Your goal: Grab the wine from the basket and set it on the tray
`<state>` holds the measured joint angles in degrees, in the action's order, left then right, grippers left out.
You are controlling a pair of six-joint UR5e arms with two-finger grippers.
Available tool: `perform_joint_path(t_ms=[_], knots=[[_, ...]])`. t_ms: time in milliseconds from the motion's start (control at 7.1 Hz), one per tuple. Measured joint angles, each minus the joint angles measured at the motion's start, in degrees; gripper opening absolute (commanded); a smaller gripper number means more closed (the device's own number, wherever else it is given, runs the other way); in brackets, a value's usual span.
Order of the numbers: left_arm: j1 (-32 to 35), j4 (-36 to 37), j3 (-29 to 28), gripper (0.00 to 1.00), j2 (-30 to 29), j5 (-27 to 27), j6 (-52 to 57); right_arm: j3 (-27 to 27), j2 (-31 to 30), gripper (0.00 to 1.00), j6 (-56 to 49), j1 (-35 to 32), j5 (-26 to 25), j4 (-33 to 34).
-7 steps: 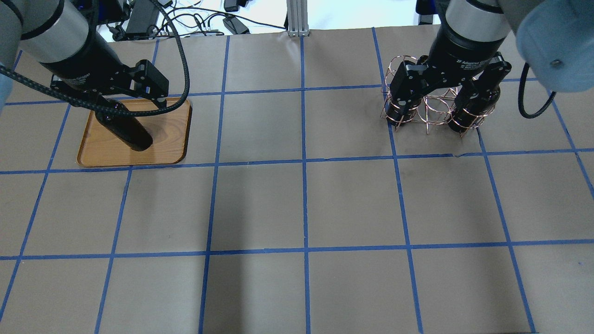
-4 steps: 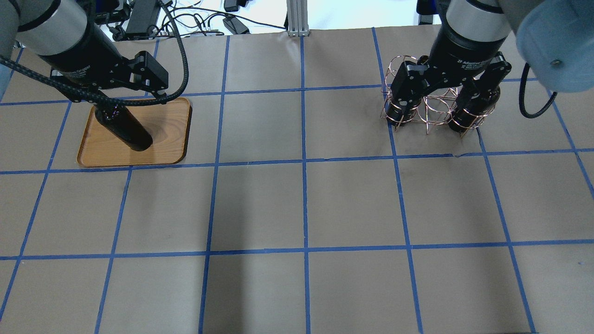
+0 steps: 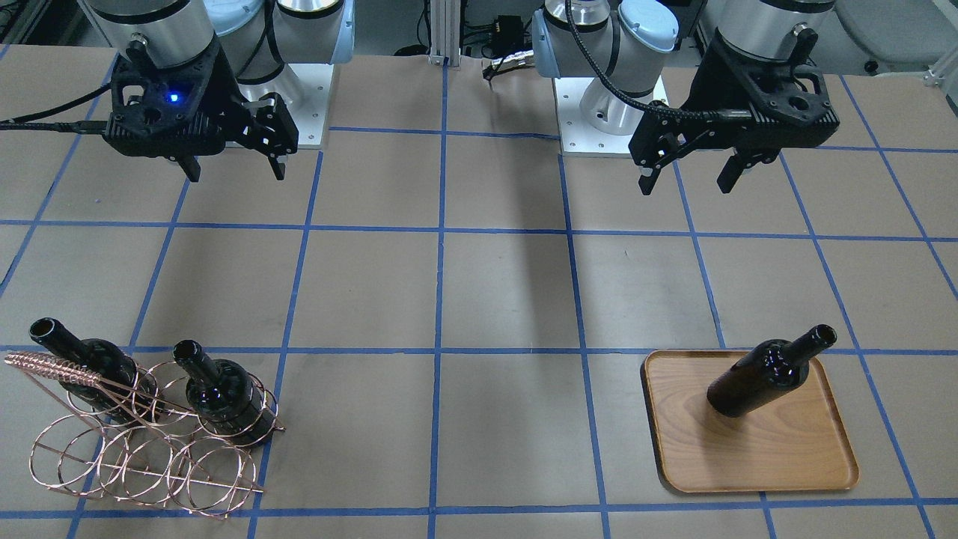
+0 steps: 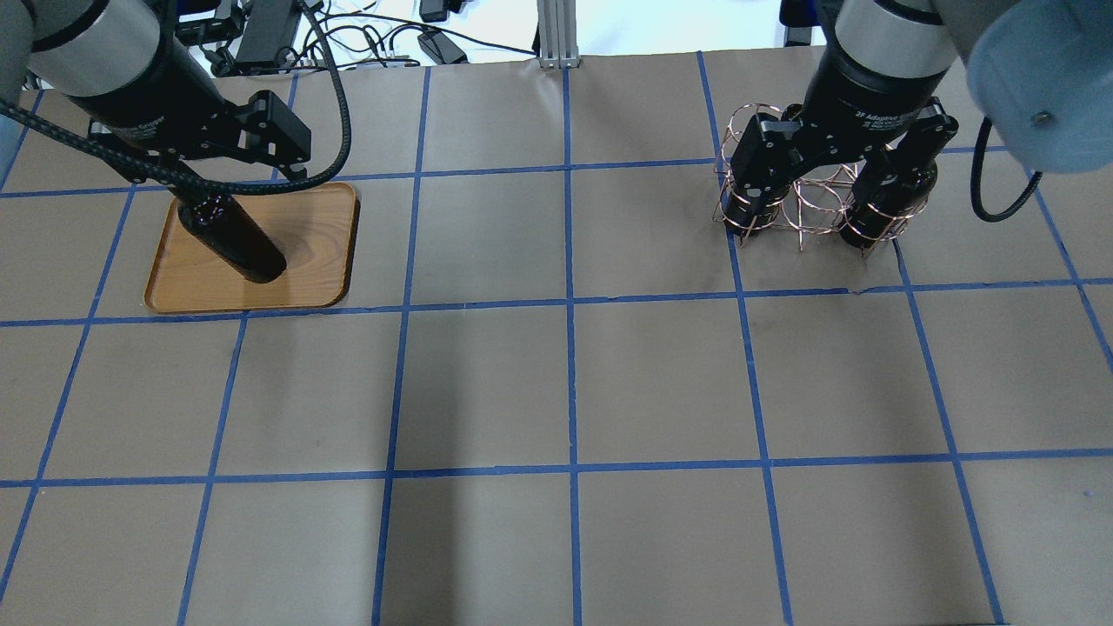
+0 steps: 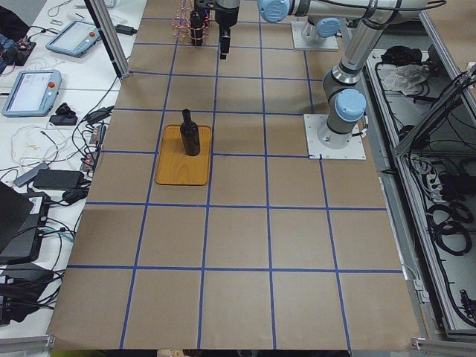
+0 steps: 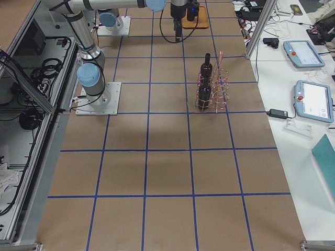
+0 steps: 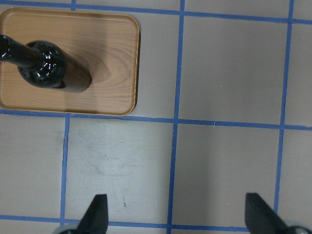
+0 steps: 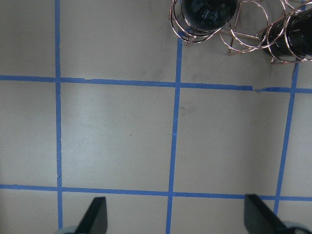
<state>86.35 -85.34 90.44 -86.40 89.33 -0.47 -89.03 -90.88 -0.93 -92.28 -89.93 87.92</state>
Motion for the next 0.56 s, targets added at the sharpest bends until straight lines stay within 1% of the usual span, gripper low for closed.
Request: perform_joint_path(t_ms=[563], knots=[[0.0,0.0,-1.7,1.00,-1.5,1.1,0.4,0.0,0.0,1.00,0.0,0.0,0.0,0.0]])
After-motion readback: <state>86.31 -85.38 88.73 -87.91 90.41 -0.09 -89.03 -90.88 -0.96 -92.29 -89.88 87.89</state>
